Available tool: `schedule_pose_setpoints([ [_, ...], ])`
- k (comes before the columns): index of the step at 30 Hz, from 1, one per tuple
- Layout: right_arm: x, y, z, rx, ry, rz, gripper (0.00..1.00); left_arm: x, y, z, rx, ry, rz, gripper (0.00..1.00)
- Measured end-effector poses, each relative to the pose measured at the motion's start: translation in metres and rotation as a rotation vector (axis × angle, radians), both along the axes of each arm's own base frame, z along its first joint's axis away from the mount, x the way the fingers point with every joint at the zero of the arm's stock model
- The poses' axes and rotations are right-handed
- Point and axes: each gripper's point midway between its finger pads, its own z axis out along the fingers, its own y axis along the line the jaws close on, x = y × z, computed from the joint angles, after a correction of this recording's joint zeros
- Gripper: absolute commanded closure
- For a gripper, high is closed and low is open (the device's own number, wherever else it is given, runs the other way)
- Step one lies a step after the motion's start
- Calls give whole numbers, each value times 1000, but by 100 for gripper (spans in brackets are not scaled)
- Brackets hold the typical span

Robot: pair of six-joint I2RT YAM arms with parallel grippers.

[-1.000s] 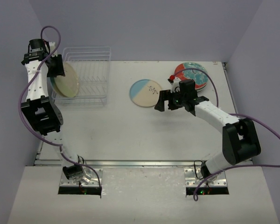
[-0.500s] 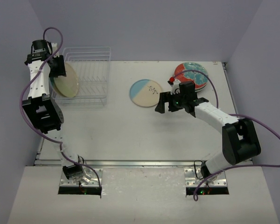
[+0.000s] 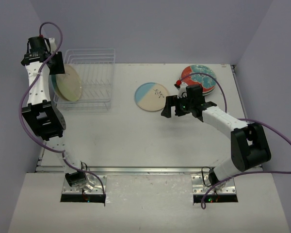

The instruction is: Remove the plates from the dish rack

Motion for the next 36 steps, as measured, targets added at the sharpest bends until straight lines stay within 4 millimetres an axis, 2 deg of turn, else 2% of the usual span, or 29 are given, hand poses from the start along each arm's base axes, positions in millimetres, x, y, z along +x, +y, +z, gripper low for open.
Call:
schedule_pose_setpoints([
  [9, -1, 0, -2, -2, 5, 0, 1, 2, 3, 0, 10, -2, 9, 54],
  [22, -1, 0, -11, -10, 29, 0, 1, 9, 8, -39, -4, 57, 17, 56],
  [32, -6, 6, -12, 24, 54, 24, 1, 12, 2, -52, -54, 50, -2, 82],
  [36, -11, 13, -8, 66, 70, 50, 1, 13, -2, -52, -71, 49, -19, 99],
])
